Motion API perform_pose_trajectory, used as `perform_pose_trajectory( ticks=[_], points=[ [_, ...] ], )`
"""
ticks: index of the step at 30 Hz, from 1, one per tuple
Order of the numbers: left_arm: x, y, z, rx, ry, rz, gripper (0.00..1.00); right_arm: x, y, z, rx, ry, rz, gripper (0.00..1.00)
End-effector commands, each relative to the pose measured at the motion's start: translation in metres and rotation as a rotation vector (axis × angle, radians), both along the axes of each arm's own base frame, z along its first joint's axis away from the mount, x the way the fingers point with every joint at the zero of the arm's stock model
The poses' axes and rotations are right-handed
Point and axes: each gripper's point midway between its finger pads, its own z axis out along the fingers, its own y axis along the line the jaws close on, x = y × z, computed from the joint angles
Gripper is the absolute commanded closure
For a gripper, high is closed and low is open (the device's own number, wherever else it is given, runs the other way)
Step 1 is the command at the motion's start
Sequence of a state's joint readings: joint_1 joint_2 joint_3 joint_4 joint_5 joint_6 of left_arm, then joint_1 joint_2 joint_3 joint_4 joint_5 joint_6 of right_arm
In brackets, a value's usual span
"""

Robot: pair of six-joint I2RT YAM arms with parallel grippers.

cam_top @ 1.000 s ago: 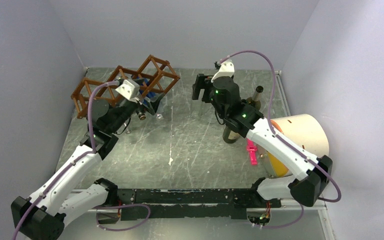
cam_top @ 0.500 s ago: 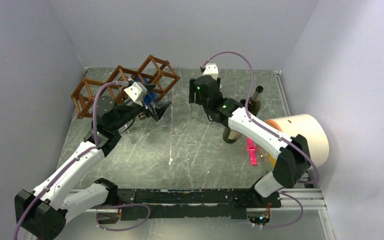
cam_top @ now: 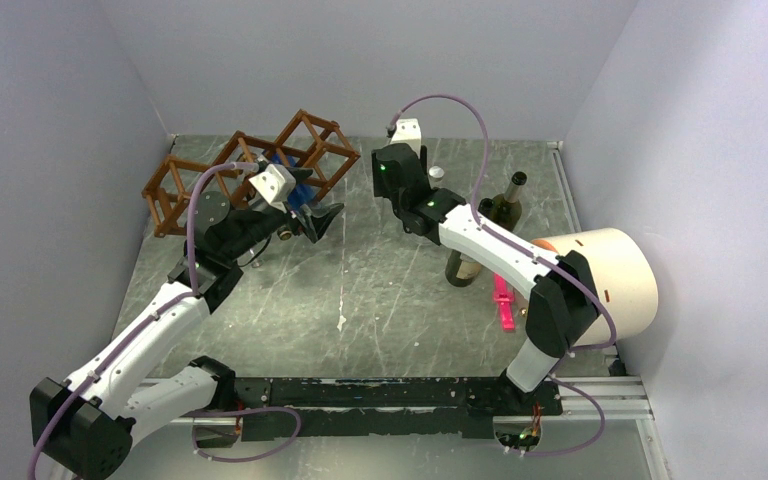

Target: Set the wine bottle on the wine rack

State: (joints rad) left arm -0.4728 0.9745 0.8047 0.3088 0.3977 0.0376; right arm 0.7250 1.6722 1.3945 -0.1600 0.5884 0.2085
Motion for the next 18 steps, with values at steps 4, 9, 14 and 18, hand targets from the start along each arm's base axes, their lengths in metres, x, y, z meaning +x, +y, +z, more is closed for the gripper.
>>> perform_pose_trajectory(
  ticks=[4, 9, 14, 18],
  points=[
    [-0.002, 0.001, 0.021, -0.019, -0.058, 0.0, 0.03, 0.016, 0.001, 0.019, 0.0, -0.085, 0.0, 0.54],
    [-0.004, 0.0, 0.02, -0.024, -0.059, -0.01, 0.03, 0.015, 0.001, 0.022, -0.002, -0.105, 0.019, 0.74],
    [-0.004, -0.002, 0.018, -0.023, -0.051, -0.022, 0.02, 0.006, 0.002, 0.036, 0.013, -0.121, 0.063, 0.99],
    [-0.002, -0.004, 0.015, -0.028, -0.043, -0.024, 0.02, -0.011, 0.004, 0.054, 0.055, -0.135, 0.139, 1.0]
  ],
)
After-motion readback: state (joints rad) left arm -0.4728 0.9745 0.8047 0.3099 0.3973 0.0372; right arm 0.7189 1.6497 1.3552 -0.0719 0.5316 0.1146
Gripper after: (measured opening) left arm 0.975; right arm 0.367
